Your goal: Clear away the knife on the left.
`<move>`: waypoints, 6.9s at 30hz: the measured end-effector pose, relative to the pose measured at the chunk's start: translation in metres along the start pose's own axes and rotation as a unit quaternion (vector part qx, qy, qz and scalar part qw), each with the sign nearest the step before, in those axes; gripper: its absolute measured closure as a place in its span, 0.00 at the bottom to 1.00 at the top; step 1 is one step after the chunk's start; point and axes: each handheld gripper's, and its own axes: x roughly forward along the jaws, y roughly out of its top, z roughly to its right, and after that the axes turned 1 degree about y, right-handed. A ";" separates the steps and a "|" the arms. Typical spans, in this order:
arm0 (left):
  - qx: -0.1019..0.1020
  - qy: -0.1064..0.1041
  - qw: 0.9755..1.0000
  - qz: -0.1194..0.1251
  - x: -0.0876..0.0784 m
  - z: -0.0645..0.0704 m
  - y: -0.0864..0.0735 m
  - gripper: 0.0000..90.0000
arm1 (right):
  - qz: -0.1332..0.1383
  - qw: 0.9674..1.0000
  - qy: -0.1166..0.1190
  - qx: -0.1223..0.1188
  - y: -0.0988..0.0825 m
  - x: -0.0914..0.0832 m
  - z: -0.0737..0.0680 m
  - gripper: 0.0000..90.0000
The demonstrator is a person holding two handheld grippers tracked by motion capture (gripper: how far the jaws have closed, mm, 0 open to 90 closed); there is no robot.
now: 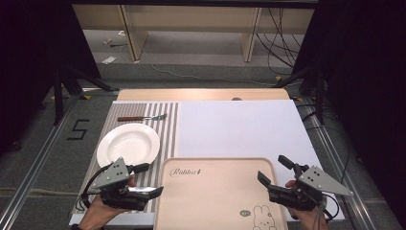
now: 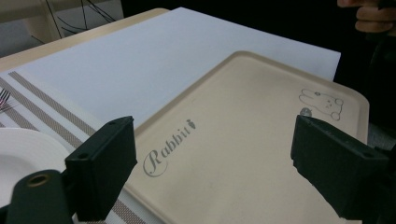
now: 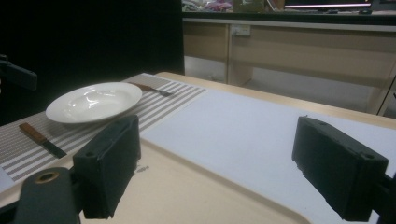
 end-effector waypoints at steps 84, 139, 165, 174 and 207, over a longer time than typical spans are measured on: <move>0.030 0.074 0.923 -0.377 -0.011 -0.075 -0.049 0.22 | -0.007 1.000 0.007 -0.006 -0.001 0.002 -0.002 0.19; 0.044 0.032 0.881 -0.469 0.019 -0.086 -0.046 0.84 | -0.008 1.000 0.011 -0.009 -0.001 0.003 -0.002 0.19; 0.008 0.036 0.894 -0.446 0.005 -0.074 -0.028 0.85 | -0.008 1.000 0.013 -0.010 -0.001 0.003 -0.002 0.19; -0.007 0.036 0.908 -0.417 0.002 -0.066 -0.019 0.85 | -0.009 1.000 0.013 -0.010 -0.001 0.003 -0.003 0.19; -0.017 0.013 0.930 -0.368 0.020 -0.032 0.006 0.85 | -0.011 1.000 0.015 -0.005 -0.001 0.004 -0.002 0.19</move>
